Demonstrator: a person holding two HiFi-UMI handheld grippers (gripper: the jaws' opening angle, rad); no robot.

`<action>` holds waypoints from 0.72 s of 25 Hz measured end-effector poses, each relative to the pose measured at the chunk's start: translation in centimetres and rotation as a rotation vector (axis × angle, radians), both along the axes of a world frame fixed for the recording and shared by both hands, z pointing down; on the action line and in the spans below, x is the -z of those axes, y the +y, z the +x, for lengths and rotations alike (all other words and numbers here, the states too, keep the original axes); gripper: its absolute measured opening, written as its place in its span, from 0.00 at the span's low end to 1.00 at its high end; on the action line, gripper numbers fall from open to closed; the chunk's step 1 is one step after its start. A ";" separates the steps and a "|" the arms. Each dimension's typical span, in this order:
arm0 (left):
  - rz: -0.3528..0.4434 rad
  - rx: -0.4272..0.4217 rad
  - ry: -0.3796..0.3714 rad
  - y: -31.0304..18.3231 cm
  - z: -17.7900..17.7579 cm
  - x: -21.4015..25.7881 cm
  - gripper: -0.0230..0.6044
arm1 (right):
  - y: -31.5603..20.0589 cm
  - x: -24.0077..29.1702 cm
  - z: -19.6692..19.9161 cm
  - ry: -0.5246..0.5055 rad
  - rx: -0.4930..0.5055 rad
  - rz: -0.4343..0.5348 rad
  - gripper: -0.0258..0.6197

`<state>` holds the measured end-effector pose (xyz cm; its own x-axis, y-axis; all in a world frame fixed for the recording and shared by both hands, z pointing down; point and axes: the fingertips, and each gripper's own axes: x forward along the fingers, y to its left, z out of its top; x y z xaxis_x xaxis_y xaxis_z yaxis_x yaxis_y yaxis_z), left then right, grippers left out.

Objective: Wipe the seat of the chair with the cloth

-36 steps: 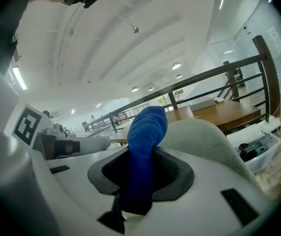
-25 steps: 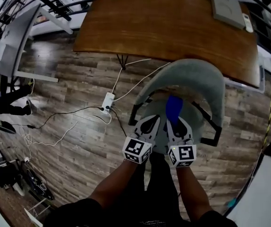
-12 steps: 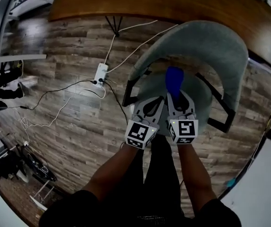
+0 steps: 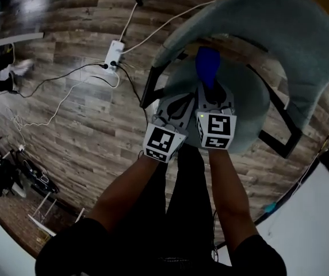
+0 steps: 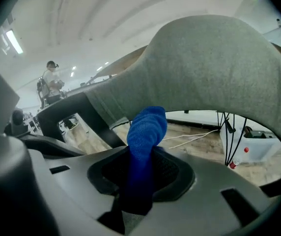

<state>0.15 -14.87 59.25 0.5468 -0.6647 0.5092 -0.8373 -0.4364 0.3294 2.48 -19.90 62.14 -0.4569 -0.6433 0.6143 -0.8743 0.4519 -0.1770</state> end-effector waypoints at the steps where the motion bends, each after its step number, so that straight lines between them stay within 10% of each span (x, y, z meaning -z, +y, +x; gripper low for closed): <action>1: -0.006 0.003 -0.001 0.2 -0.1 -0.5 0.05 | 0.0 -0.6 -0.3 0.008 0.005 -0.006 0.21; 18: -0.093 0.042 -0.080 2.7 -3.2 -6.7 0.05 | -0.9 -8.8 -3.0 0.045 0.004 -0.139 0.21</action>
<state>-3.02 -12.14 65.98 0.4745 -0.6340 0.6107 -0.8794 -0.3710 0.2982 -0.56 -20.79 70.92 -0.4293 -0.5485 0.7175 -0.8809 0.4295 -0.1988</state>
